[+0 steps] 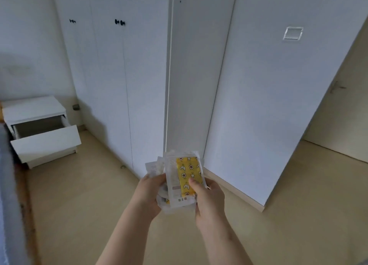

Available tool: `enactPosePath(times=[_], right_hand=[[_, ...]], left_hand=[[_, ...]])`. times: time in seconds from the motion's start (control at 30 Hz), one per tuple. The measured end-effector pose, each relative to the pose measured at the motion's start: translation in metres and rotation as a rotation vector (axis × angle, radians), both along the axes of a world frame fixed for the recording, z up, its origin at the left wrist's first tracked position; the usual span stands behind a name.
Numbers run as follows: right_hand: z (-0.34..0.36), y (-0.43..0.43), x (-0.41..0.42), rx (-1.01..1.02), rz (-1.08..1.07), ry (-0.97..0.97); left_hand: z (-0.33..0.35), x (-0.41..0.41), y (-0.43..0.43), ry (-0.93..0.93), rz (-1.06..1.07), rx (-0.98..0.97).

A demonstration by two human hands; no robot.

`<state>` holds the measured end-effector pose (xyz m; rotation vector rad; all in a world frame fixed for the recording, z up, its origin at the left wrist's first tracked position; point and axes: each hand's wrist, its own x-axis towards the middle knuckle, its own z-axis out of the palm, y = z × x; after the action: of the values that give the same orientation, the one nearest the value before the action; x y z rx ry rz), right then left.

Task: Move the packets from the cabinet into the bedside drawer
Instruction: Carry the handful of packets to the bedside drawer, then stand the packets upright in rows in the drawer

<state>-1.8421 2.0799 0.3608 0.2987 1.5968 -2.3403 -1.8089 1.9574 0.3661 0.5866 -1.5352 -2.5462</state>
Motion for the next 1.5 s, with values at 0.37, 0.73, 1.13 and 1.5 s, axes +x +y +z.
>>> enactPosePath(times=[0.37,0.73,1.13,1.5], right_hand=[[-0.008,-0.160,-0.187,-0.018,0.290,-0.060],[-0.029,-0.386,-0.213,0.074,0.707,-0.080],[-0.014,-0.659,-0.210,0.150,0.875,0.048],[-0.024,-0.879,-0.267,0.226,1.137,0.086]], left_hand=[[-0.003,-0.131,-0.140,-0.023,0.281,0.196],[-0.031,-0.125,-0.339,-0.199,0.793,0.143],[-0.006,-0.116,-0.588,-0.192,0.989,0.032],[-0.018,-0.162,-0.788,-0.246,1.195,0.053]])
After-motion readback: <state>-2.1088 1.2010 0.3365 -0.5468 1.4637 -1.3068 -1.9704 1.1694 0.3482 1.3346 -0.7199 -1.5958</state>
